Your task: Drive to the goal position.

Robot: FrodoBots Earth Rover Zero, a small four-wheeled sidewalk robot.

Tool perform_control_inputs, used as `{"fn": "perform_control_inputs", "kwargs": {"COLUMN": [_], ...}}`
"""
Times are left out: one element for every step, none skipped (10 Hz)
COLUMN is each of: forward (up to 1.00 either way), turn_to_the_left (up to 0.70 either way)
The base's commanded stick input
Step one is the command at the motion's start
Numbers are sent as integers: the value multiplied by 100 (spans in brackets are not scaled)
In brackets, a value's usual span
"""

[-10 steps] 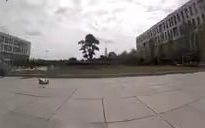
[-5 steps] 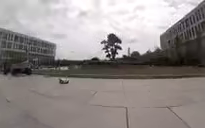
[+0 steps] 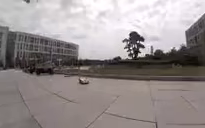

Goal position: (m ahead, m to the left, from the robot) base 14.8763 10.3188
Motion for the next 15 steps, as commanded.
{"fn": "perform_control_inputs", "kwargs": {"forward": [70, 70, 70, 70, 70, 70, 70, 70, 72, 85, 85, 85, 85, 85, 100], "turn_to_the_left": [35, 35, 35, 35, 35, 35, 35, 35, 34, 33, 33, 31, 18, 3, 0]}}
